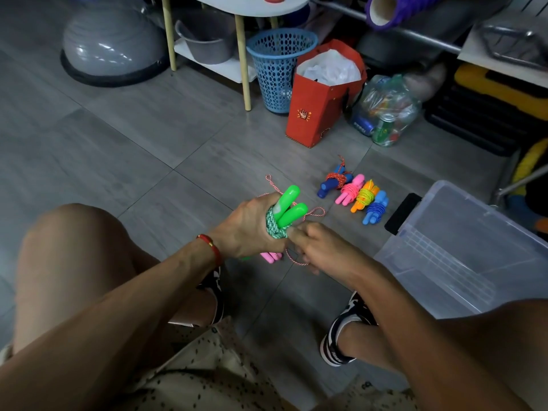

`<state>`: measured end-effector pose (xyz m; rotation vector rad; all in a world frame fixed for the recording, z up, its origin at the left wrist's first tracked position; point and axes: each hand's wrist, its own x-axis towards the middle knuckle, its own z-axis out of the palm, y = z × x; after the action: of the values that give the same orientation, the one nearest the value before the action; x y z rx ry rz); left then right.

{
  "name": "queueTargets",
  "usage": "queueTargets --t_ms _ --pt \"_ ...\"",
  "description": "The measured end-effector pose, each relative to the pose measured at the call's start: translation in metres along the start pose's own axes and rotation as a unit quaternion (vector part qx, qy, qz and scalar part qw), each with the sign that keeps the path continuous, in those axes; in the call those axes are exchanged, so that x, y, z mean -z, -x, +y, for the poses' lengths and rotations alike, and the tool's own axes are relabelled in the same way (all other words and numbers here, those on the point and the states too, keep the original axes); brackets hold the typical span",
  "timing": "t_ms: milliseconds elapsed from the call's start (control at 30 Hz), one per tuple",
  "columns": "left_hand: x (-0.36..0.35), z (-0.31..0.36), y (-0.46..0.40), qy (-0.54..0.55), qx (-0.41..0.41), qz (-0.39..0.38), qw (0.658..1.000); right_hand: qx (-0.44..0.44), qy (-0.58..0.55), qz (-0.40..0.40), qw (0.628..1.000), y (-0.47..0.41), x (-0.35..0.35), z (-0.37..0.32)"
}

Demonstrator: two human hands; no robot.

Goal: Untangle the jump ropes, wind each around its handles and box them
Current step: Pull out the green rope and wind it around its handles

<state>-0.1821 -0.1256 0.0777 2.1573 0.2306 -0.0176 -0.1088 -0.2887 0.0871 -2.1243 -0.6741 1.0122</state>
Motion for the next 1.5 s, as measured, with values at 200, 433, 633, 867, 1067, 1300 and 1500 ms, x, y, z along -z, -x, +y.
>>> queueTargets --t_ms 200,433,633,867,1067,1300,1500 --pt "-0.006 0.001 0.001 -0.013 0.02 0.018 1.0 0.093 0.125 0.093 0.983 -0.001 0.001 0.002" --pt "-0.005 0.005 0.0 0.112 0.084 0.014 0.99 0.045 -0.22 0.209 0.952 -0.005 -0.013 0.006" --pt "-0.009 0.002 0.001 0.246 0.107 0.005 0.963 0.04 -0.339 0.142 0.929 0.003 0.003 0.003" --pt "-0.007 0.003 0.005 0.257 0.11 0.002 0.96 0.023 -0.212 0.037 0.976 0.007 0.011 0.009" --pt "-0.013 0.005 0.003 0.29 0.146 -0.001 0.946 0.075 -0.172 0.08 0.979 0.013 0.008 -0.001" --pt "-0.015 0.006 0.003 0.306 0.156 -0.032 0.939 0.064 -0.274 0.065 0.957 0.009 0.006 0.003" --pt "-0.016 0.015 -0.006 0.383 0.203 0.005 0.901 0.079 -0.29 0.097 0.949 -0.001 0.001 0.011"
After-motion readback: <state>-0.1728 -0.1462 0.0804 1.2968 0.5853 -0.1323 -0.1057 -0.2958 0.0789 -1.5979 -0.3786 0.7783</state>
